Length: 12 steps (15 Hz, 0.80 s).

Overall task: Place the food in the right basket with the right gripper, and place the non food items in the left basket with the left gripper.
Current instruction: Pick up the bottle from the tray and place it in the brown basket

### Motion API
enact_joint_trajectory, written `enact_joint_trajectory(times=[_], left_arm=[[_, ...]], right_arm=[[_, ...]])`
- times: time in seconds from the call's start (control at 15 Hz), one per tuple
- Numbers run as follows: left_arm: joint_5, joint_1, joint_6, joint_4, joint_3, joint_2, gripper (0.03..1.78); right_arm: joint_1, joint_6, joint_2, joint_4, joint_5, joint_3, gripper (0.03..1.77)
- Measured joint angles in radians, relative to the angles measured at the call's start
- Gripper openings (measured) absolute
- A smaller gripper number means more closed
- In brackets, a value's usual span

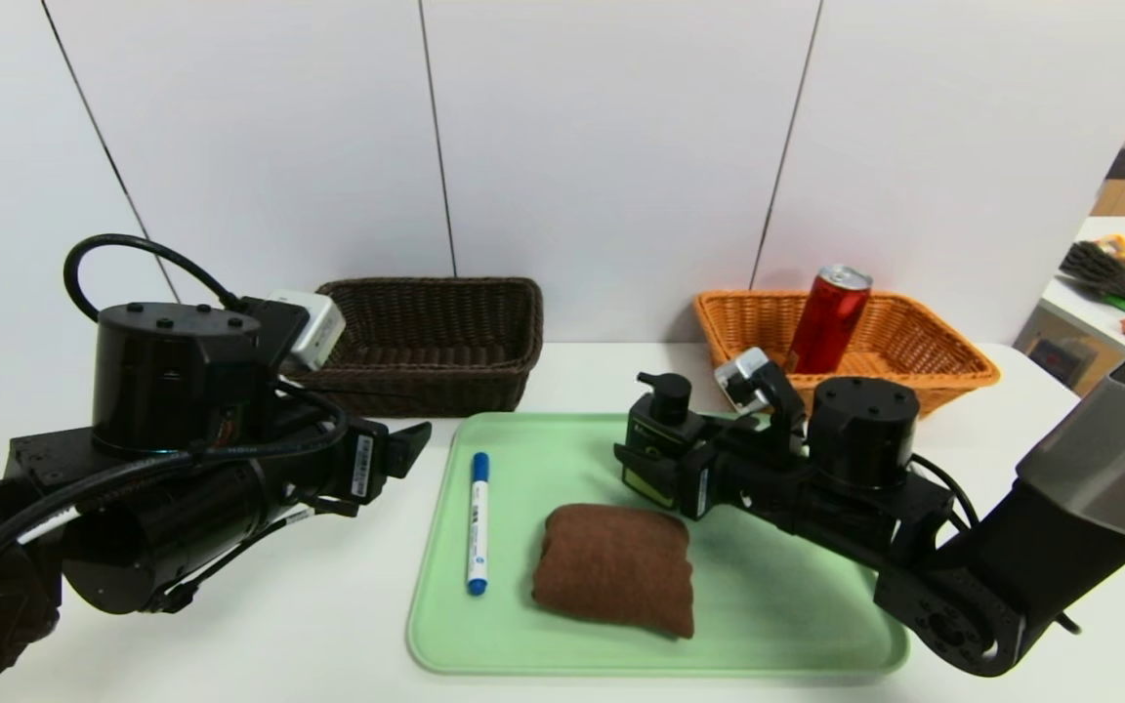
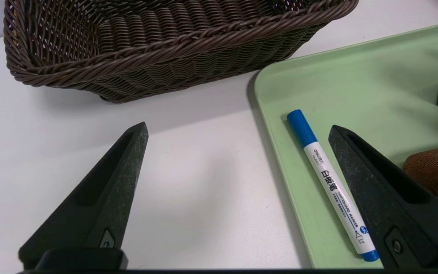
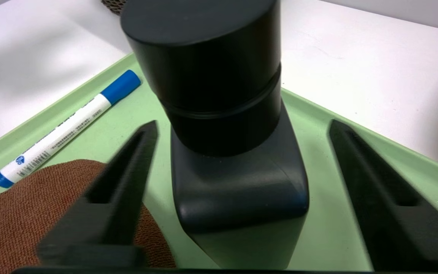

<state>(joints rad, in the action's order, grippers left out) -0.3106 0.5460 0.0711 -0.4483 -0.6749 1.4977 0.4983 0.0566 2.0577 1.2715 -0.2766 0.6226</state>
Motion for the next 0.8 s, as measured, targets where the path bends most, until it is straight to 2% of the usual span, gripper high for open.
enact_joint_trajectory(times=[0.13,0.33,0.4,0.8], left_arm=[[0.000,0.000,0.000,0.000,0.000,0.000,1.69],[-0.010,0.000,0.000,0.000,0.002,-0.001,1.69],[-0.010,0.000,0.000,0.000,0.003,-0.001,1.69],[-0.012,0.000,0.001,0.000,0.007,-0.002,1.69]], right_arm=[[0.000,-0.001,-0.002,0.000,-0.002,-0.004,1.09],[0.002,-0.001,-0.006,0.000,-0.002,-0.009,0.77],[0.002,-0.001,-0.008,0.000,-0.002,-0.011,0.61],[0.013,-0.001,-0.046,-0.015,0.013,-0.023,0.62]])
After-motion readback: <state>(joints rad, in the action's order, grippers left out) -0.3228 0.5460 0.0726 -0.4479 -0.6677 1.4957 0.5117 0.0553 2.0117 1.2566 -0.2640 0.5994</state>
